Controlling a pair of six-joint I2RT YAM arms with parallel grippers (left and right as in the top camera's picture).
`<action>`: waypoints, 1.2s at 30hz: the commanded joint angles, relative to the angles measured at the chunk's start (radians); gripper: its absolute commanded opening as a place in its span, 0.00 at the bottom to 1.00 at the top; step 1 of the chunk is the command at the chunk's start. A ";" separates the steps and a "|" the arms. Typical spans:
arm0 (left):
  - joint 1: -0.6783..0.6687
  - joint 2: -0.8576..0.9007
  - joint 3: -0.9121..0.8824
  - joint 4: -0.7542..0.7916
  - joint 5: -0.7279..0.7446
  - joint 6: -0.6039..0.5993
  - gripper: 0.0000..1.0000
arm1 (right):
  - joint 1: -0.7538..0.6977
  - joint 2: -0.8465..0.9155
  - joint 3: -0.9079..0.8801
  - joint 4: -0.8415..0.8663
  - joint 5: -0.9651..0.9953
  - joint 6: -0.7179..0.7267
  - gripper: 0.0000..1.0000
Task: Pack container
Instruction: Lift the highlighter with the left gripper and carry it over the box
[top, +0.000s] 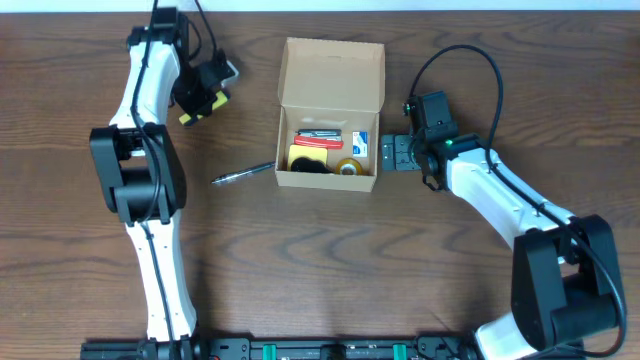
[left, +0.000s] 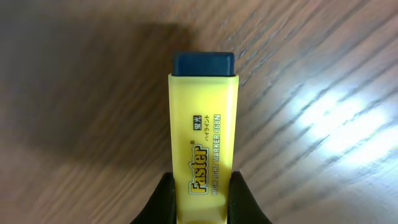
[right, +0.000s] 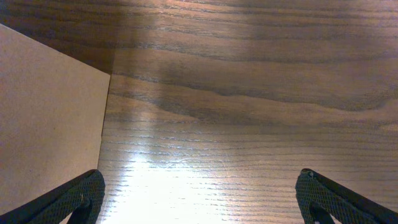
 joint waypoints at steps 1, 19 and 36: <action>-0.046 -0.092 0.085 -0.047 -0.007 -0.006 0.06 | -0.009 0.008 -0.002 -0.003 0.000 0.011 0.99; -0.462 -0.290 0.111 -0.313 0.085 0.242 0.06 | -0.009 0.008 -0.002 -0.003 0.000 0.011 0.99; -0.484 -0.110 0.064 -0.164 0.117 0.241 0.06 | -0.009 0.008 -0.002 -0.003 0.000 0.011 0.99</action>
